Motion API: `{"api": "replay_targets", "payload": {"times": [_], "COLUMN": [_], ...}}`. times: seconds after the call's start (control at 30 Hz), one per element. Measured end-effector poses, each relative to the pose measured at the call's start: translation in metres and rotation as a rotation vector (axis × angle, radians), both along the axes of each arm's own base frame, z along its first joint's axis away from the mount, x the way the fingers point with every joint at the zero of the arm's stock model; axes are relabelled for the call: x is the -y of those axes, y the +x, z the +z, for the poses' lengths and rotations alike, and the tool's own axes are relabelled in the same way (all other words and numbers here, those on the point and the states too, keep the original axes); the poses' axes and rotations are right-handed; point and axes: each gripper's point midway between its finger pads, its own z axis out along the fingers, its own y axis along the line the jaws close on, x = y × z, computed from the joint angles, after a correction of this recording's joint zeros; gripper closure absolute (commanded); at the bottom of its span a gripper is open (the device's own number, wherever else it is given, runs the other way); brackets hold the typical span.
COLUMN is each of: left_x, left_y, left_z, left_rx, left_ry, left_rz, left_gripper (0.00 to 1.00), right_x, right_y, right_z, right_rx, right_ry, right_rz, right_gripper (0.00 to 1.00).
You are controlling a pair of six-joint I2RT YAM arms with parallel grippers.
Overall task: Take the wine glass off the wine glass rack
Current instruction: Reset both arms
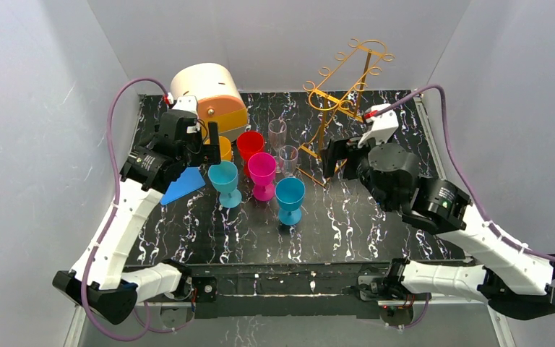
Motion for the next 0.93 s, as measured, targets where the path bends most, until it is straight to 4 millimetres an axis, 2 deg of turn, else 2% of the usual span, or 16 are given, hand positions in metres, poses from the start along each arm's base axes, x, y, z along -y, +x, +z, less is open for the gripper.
{"api": "replay_targets", "payload": {"times": [0.07,0.13,0.2,0.3,0.43,0.5,0.57,0.67,0.93], "left_x": [0.001,0.001,0.001,-0.002,-0.008,-0.010,-0.011,-0.015,-0.027], "left_y": [0.001,0.002,0.002,0.003,0.004,0.005,0.007,0.008,0.006], "left_z": [0.002,0.003,0.003,0.004,0.006,0.012,0.019,0.027,0.044], "left_rx": [0.010,0.015,0.017,0.023,0.034,0.051,0.071,0.098,0.160], "left_ry": [-0.006,-0.014,-0.020,-0.022,-0.015,-0.022,-0.031,-0.038,-0.033], "left_rz": [0.002,0.006,0.014,0.041,0.087,0.109,0.127,0.156,0.218], "left_gripper": [0.02,0.02,0.02,0.02,0.02,0.02,0.02,0.02,0.02], "right_x": [0.014,0.033,0.067,0.119,0.170,0.186,0.188,0.177,0.158], "right_y": [0.010,0.029,0.061,0.095,0.117,0.121,0.122,0.118,0.095], "right_z": [-0.004,-0.007,-0.019,-0.036,-0.043,-0.042,-0.036,-0.027,0.018], "right_rx": [-0.011,-0.034,-0.086,-0.182,-0.277,-0.309,-0.315,-0.302,-0.157], "right_ry": [-0.024,-0.048,-0.084,-0.102,-0.043,-0.001,0.036,0.076,0.132], "right_rz": [-0.063,-0.146,-0.274,-0.419,-0.504,-0.515,-0.500,-0.439,-0.308], "right_gripper": [0.01,0.01,0.01,0.01,0.01,0.01,0.01,0.01,0.01]}}
